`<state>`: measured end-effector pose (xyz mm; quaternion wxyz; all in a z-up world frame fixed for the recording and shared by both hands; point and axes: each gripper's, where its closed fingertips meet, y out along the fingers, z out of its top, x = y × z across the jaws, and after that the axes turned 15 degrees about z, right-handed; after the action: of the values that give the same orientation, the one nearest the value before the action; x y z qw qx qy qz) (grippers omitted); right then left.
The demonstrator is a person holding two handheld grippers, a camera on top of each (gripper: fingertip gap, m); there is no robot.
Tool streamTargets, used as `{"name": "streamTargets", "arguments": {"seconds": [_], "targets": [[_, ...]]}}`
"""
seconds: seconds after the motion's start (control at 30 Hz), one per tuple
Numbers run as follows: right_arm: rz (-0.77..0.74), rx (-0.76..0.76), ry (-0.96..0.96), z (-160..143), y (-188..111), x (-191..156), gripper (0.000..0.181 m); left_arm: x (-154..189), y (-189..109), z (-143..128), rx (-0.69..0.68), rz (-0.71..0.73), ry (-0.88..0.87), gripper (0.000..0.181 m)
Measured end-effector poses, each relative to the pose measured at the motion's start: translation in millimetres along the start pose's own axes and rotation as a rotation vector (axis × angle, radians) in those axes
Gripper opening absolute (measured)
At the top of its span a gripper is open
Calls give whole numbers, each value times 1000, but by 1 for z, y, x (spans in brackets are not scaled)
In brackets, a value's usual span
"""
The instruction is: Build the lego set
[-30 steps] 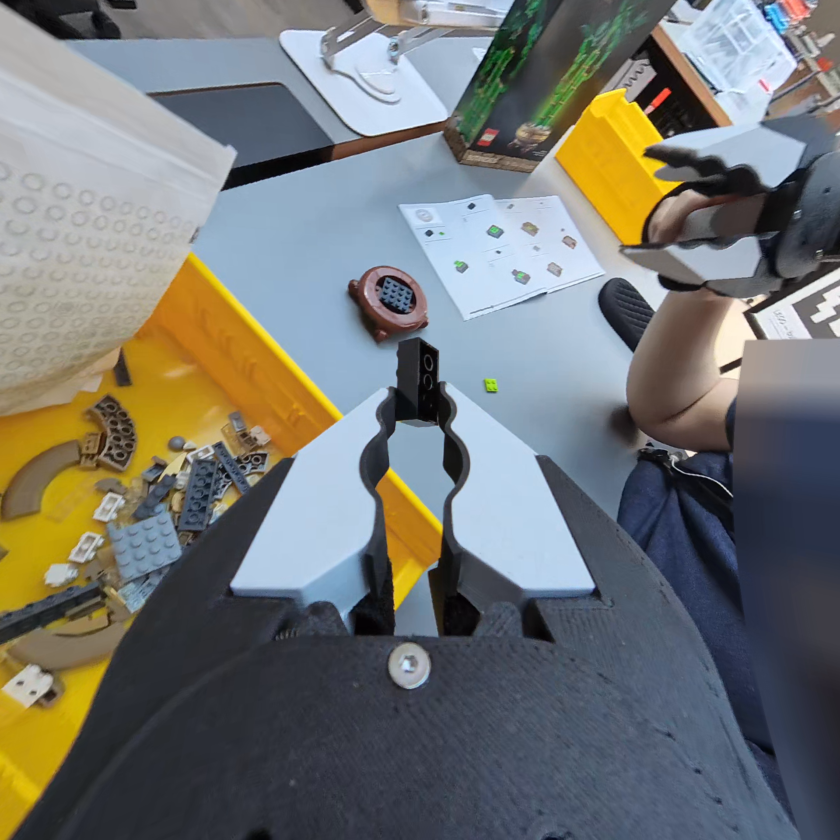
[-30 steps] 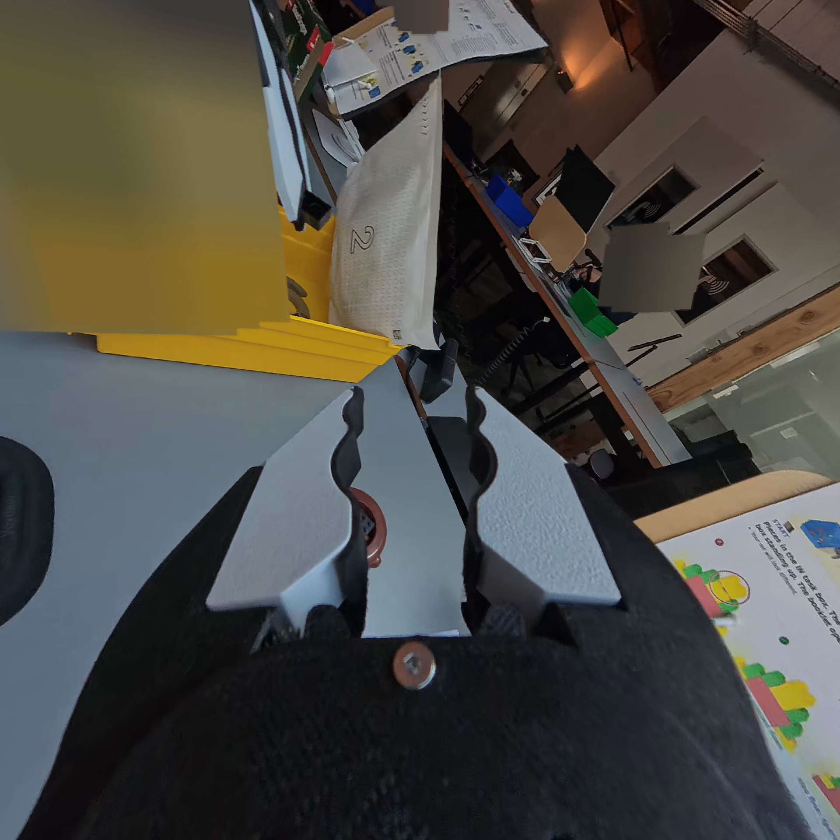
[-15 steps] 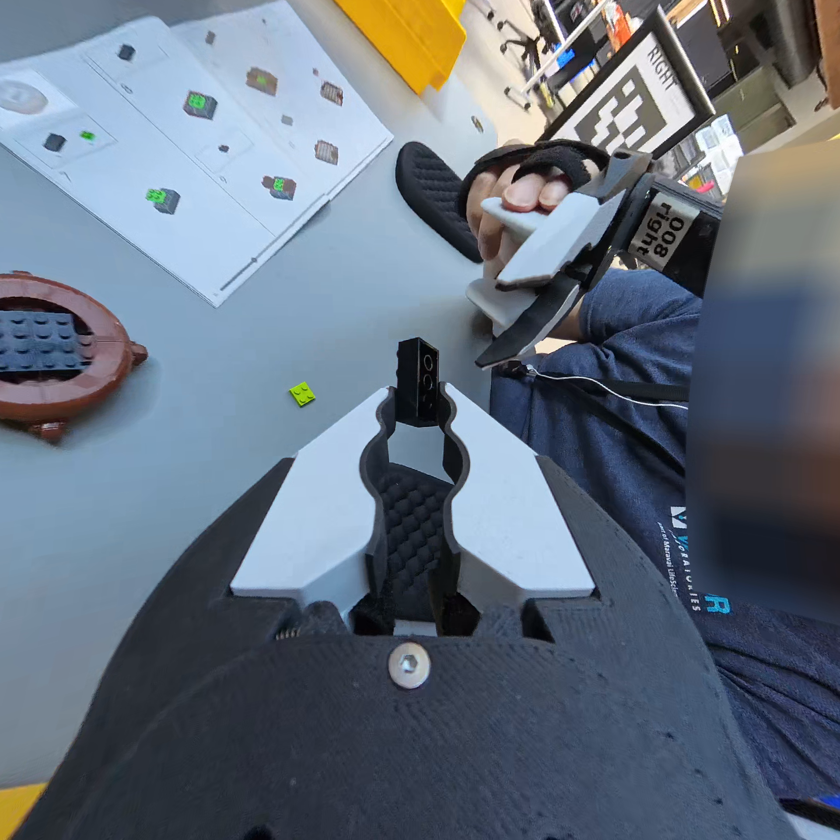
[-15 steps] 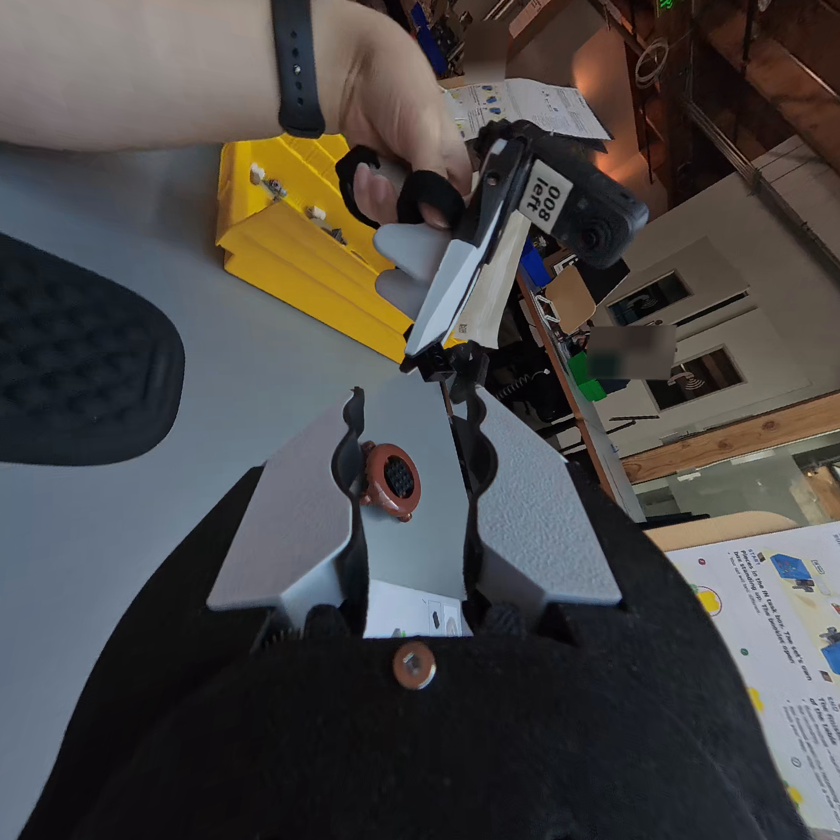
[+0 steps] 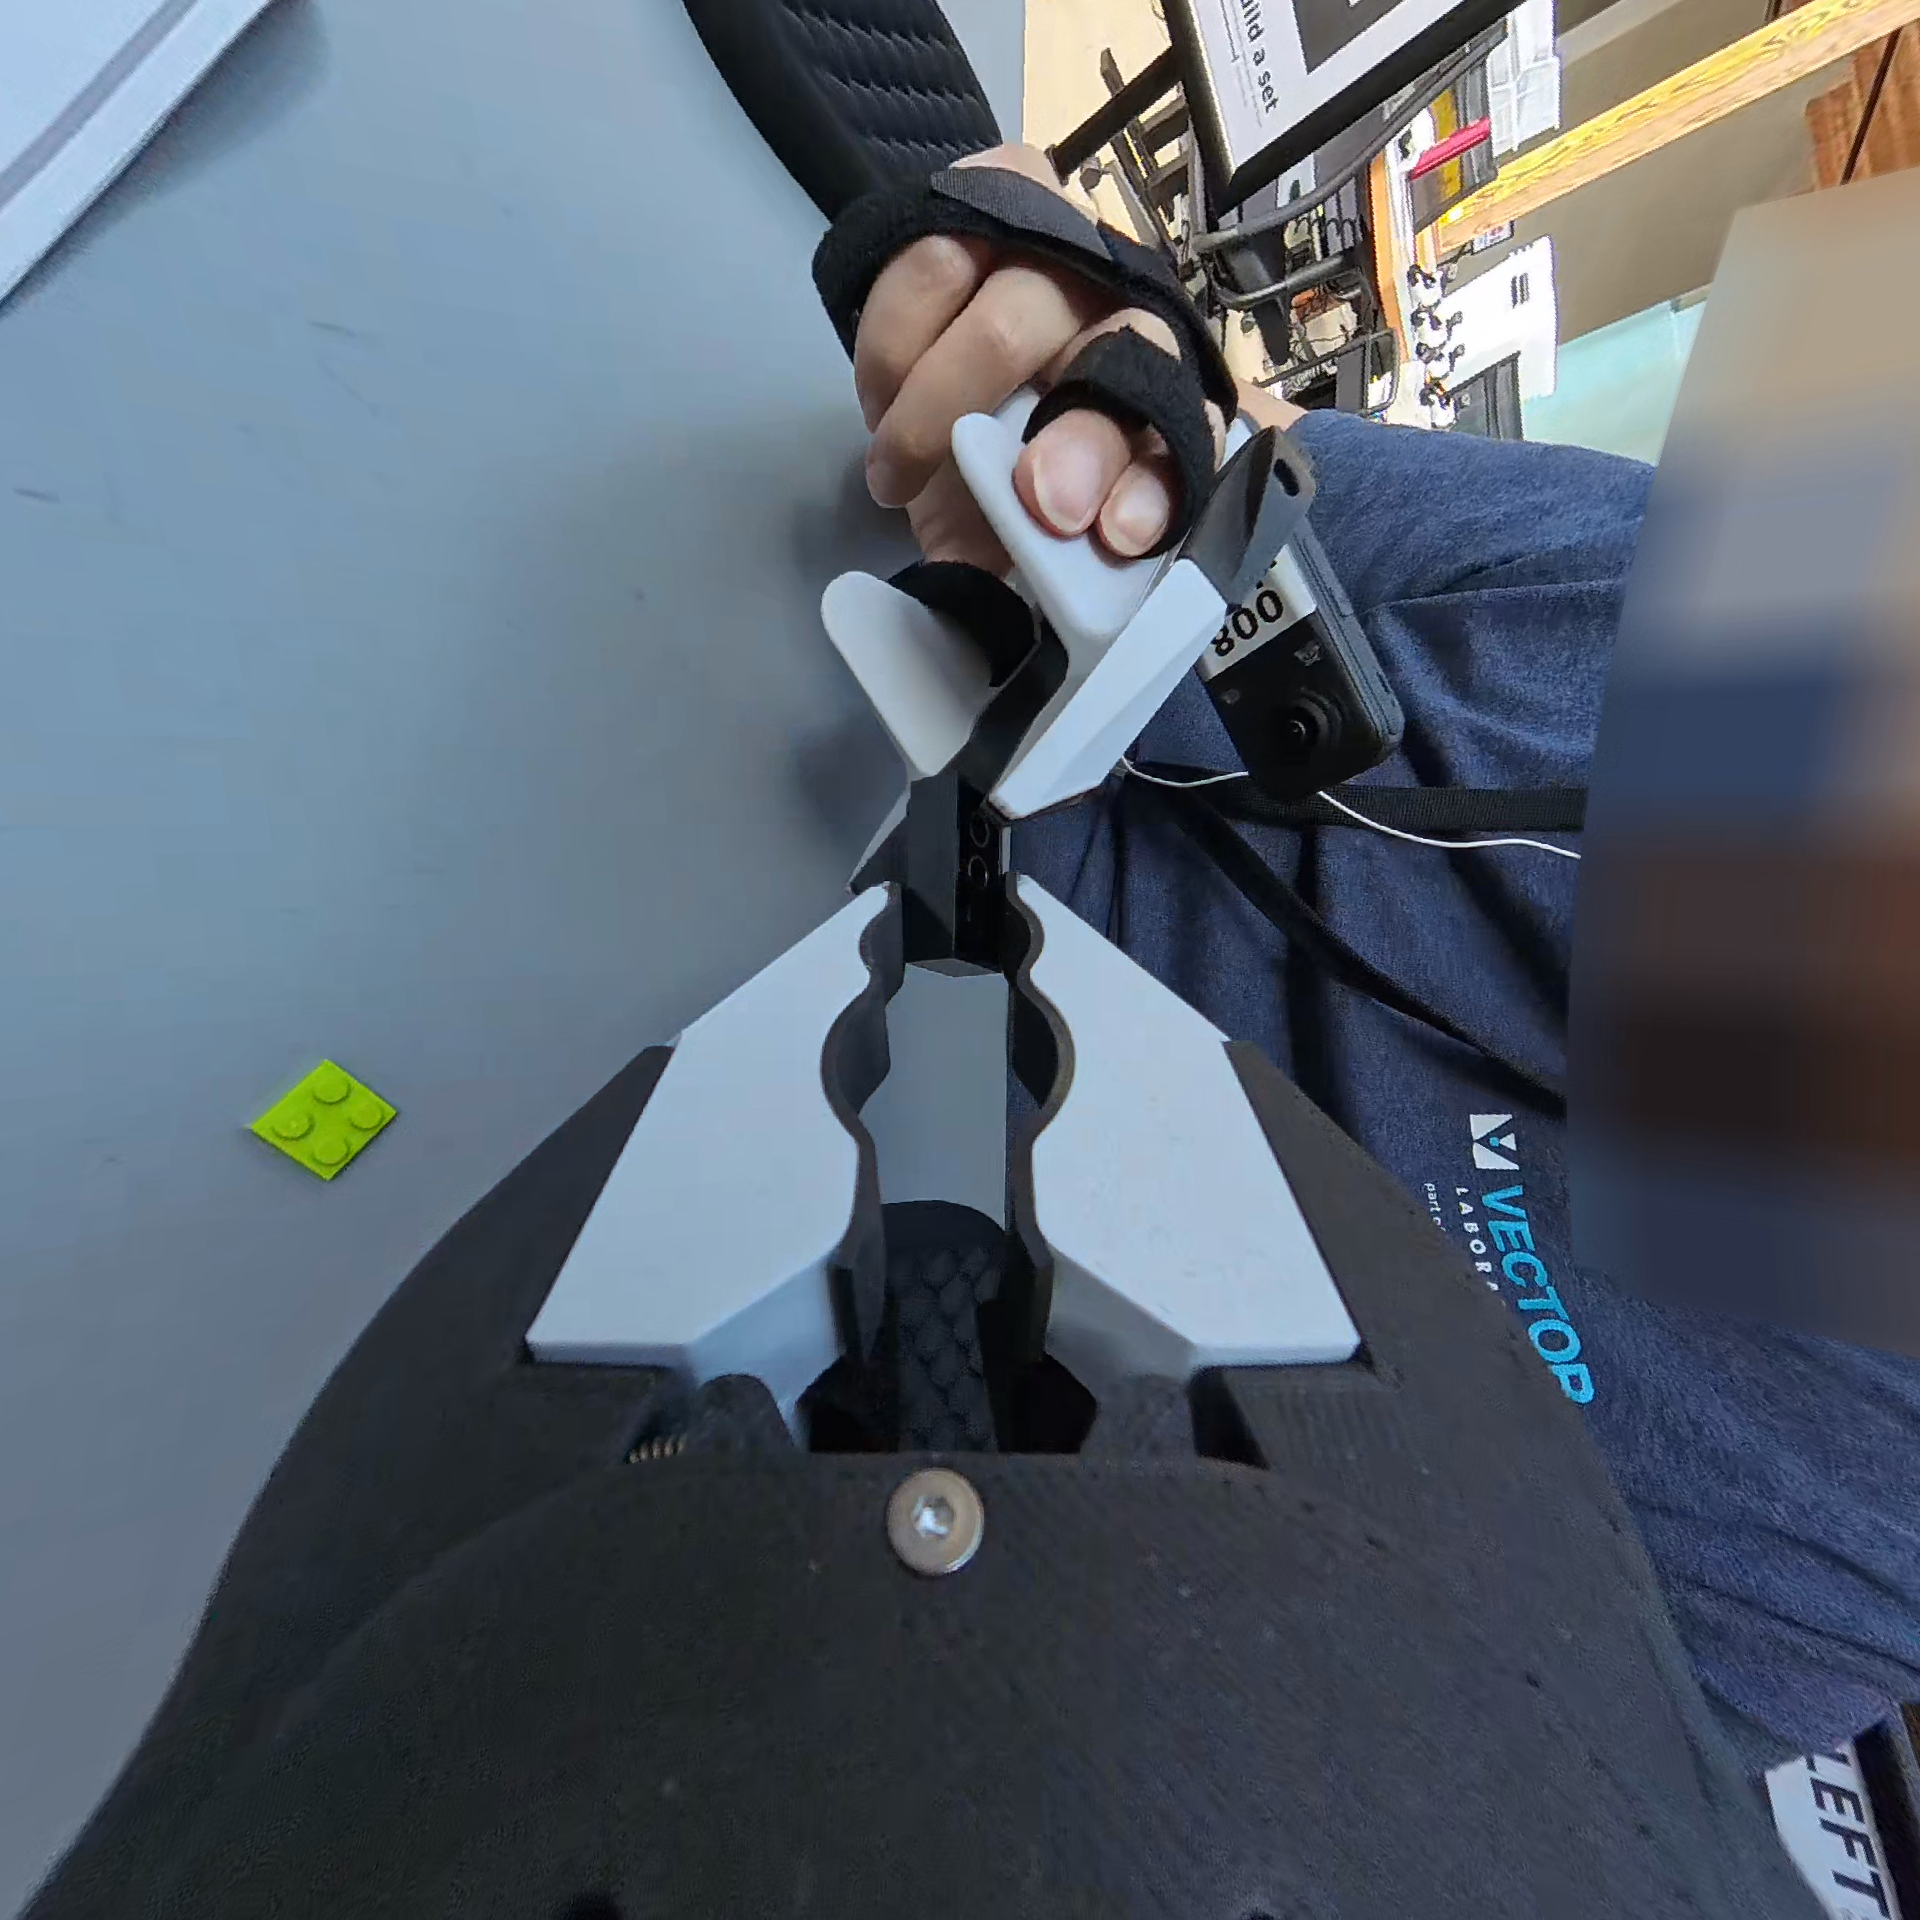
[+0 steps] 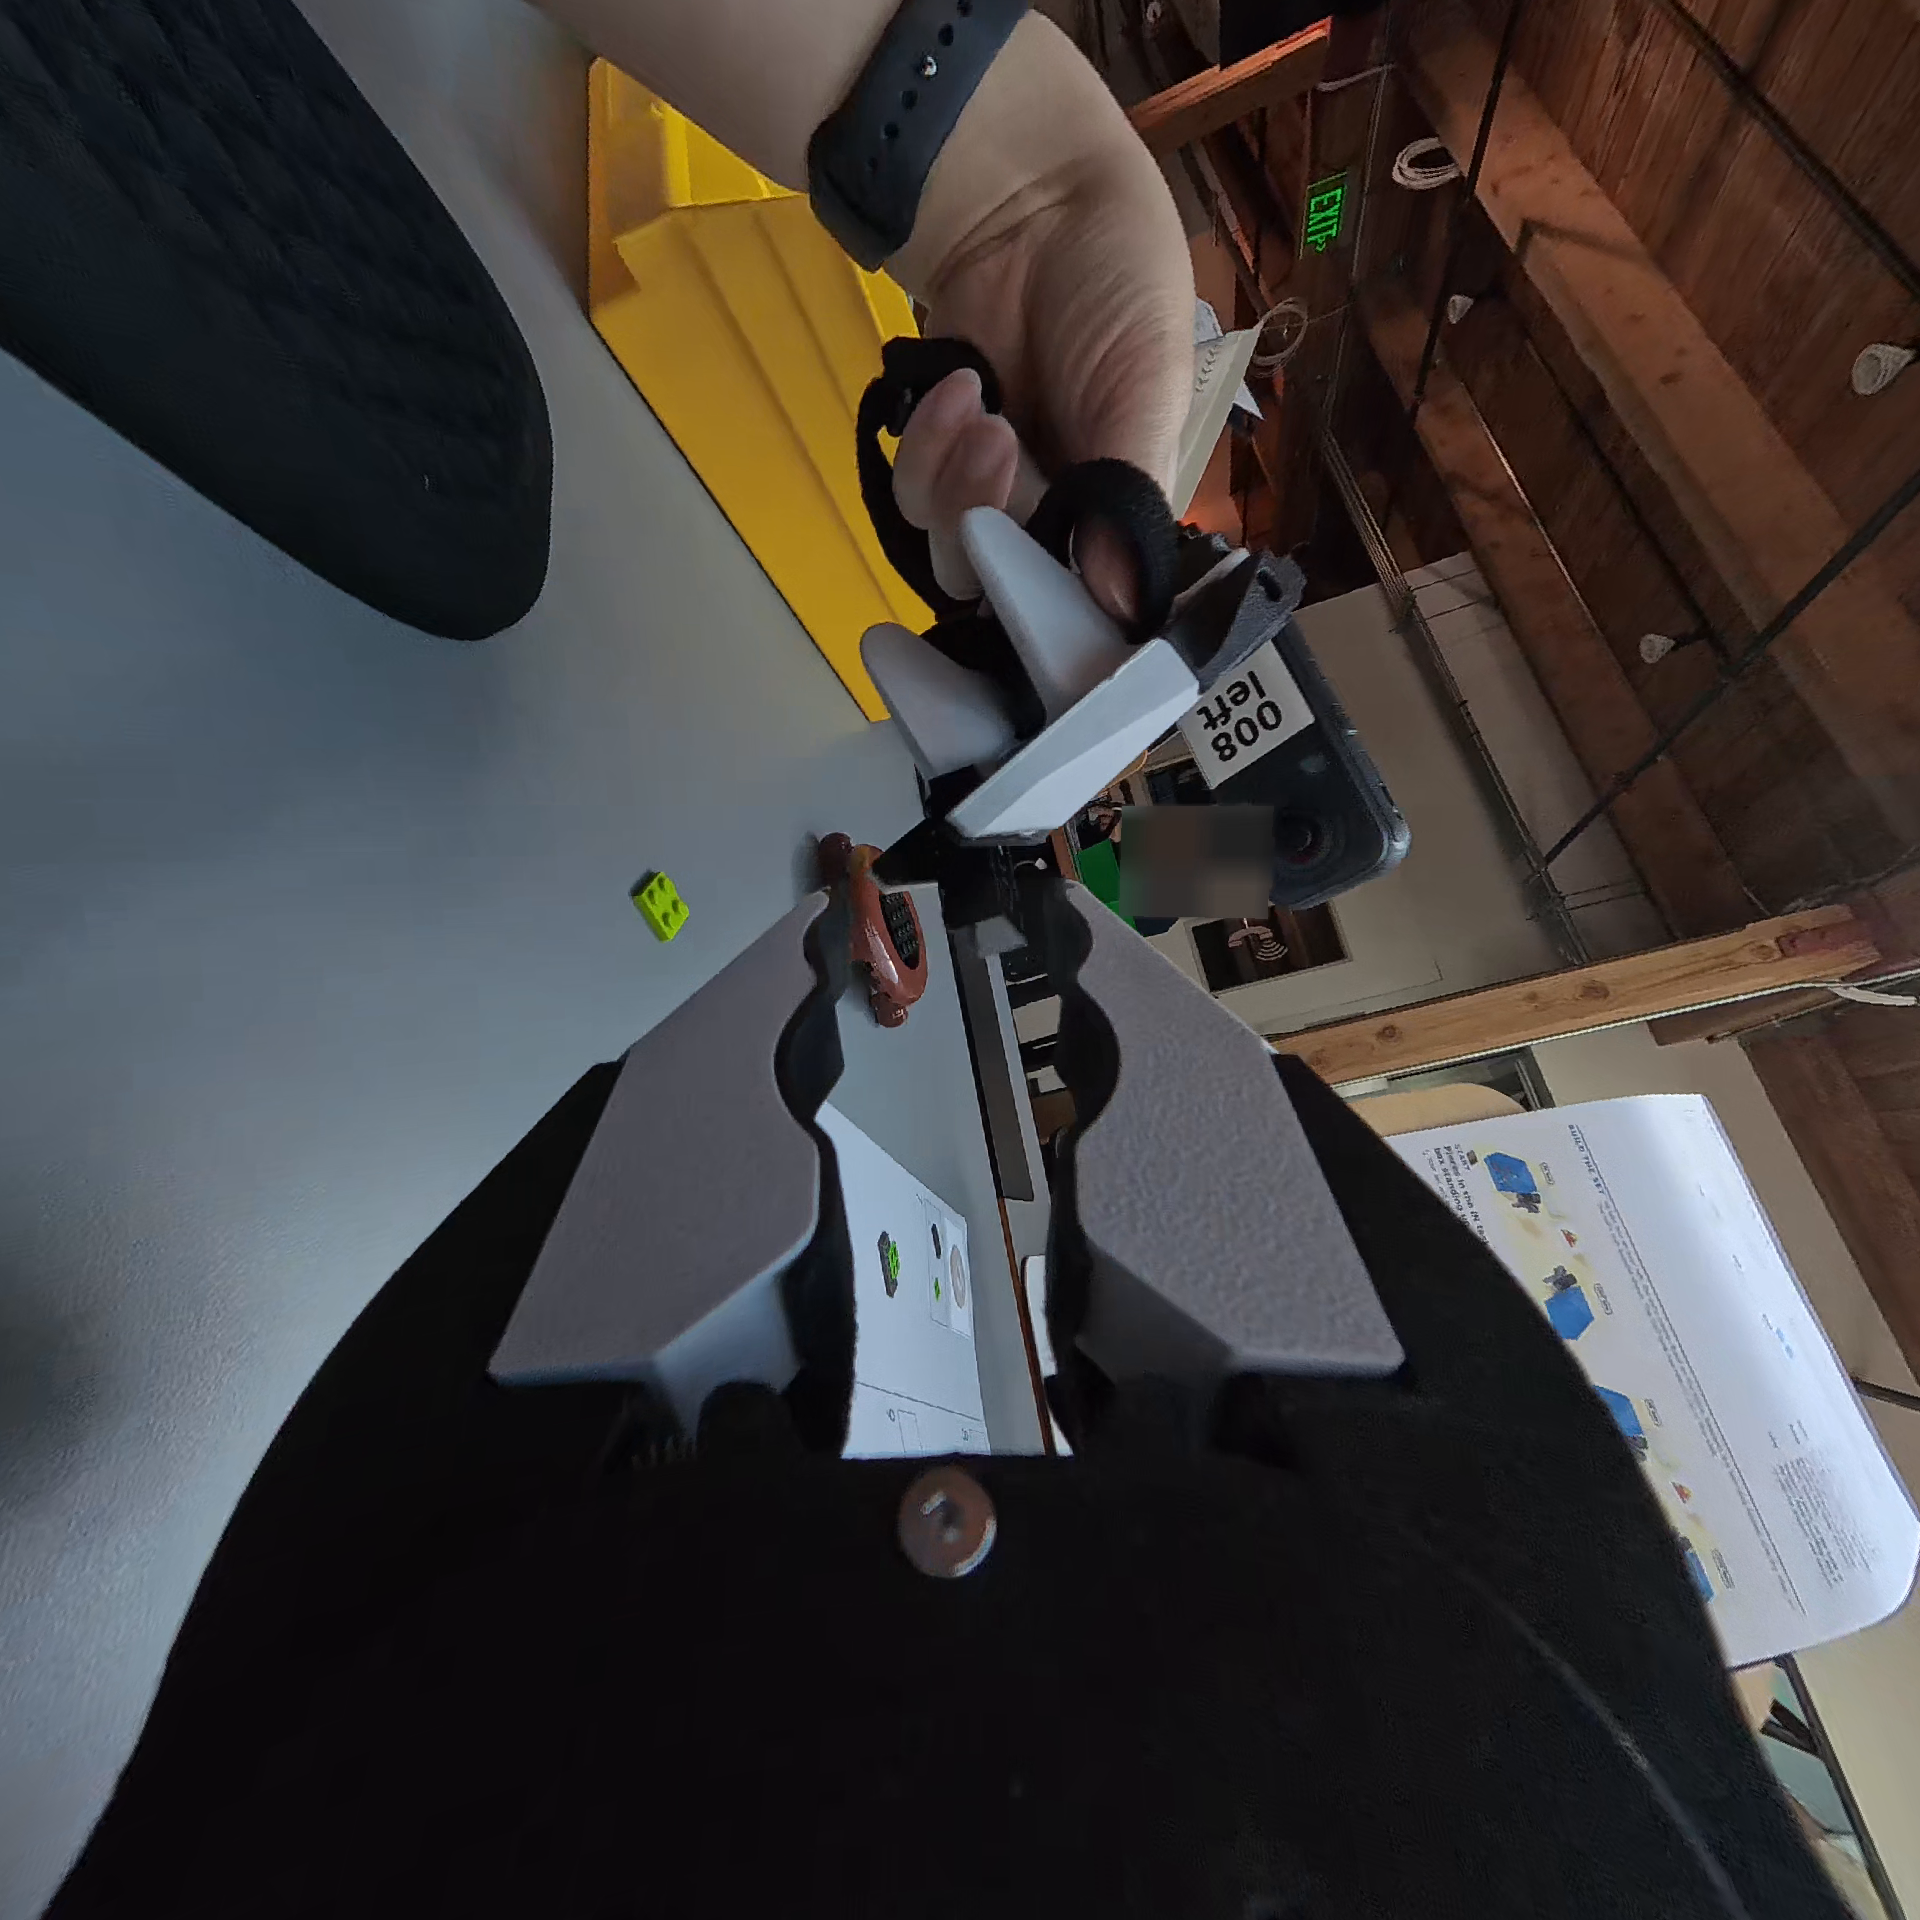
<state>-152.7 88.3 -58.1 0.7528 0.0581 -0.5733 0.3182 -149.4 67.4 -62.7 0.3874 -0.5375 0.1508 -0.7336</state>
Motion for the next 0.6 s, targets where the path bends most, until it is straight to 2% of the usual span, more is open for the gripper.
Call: {"name": "streamTargets", "arguments": {"seconds": [0.33, 0.6], "targets": [[66, 18, 94, -6, 3, -4, 25, -3, 4, 6, 20, -153, -98, 15], [76, 14, 82, -8, 3, -7, 19, -14, 0, 7, 43, -155, -140, 9]]}}
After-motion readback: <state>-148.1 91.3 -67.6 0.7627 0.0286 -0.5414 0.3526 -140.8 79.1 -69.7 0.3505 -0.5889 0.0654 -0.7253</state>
